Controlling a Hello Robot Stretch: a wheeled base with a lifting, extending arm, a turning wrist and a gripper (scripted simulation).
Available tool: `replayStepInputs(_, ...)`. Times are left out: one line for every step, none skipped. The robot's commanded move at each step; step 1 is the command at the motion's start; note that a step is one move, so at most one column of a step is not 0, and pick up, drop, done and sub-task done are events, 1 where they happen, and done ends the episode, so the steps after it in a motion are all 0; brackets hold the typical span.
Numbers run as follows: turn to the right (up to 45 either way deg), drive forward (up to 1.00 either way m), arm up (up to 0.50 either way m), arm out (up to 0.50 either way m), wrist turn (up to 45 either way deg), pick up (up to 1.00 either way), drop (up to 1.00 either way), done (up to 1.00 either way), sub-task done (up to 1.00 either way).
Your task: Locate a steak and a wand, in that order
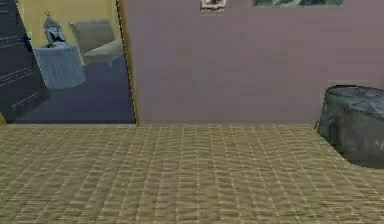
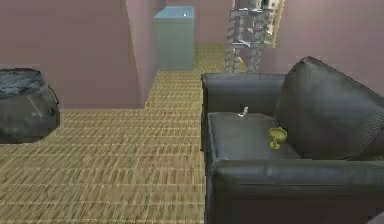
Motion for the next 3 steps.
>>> replayStepInputs(24.0,0.00,0.00,0.00,0.0,0.00,0.00,0.00,0.00)
replayStepInputs(0.0,0.10,0.00,0.00,0.0,0.00,0.00,0.00,0.00)
replayStepInputs(-42.0,0.00,0.00,0.00,0.0,0.00,0.00,0.00,0.00)
